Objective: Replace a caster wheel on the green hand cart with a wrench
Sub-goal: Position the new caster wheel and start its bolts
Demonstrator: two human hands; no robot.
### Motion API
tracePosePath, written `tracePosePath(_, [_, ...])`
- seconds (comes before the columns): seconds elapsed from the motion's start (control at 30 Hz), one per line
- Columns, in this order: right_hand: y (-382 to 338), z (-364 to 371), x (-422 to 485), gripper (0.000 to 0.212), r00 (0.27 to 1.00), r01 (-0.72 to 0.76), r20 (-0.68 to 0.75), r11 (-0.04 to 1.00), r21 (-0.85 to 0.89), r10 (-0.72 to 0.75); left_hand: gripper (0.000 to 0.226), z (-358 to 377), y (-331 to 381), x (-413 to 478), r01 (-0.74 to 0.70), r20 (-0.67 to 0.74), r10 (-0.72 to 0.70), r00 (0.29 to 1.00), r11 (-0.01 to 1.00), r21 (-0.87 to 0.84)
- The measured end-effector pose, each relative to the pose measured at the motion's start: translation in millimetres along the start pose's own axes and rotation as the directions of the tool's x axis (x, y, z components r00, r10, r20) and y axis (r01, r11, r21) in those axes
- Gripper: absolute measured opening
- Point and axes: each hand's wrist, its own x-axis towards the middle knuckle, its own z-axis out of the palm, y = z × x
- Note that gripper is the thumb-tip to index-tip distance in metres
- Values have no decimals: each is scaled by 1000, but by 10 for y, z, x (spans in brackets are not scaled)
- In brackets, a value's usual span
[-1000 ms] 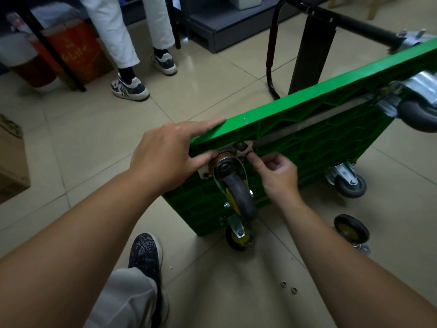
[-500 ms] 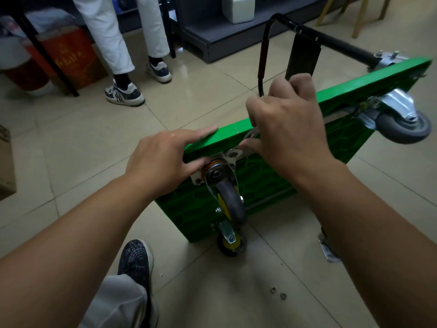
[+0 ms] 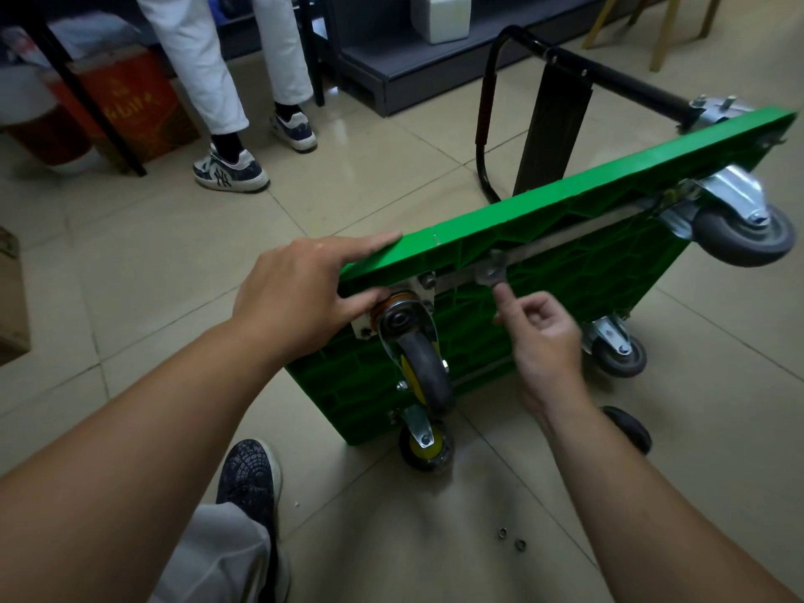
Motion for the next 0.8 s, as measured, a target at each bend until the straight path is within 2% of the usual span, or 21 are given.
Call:
tracePosePath(0.13, [296,121,-85,42,996,-21,83,997,-73,27,65,-6,2,-1,3,1,-3,1000,1000,0])
tracePosePath(0.5, [358,404,17,42,999,51,3,992,-113,-51,64,-12,8,-12,3,1,-3,1000,1000,5])
tracePosePath(0.63, [231,277,137,43,992,122,3,962,-243,-125,64,-3,-16,5,2,8,-2,1000,1000,12])
tracePosePath(0.67, [163,210,186,46,983,180,22,923,-339,-183,64,-1,-17,6,2,8,-2,1000,1000,7])
tracePosePath(0.7, [84,140,241,50,963,261,63,838,-479,-263,64,1,-16,3,2,8,-2,1000,1000,3])
tracePosePath(0.77, [-154,45,318,55,868,447,205,532,-719,-452,65,6,-13,-2,2,5,-2,1000,1000,-1])
tracePosePath(0.8, [-306,30,331,55,784,536,292,358,-765,-548,65,8,-11,-4,4,6,-4,1000,1000,-2])
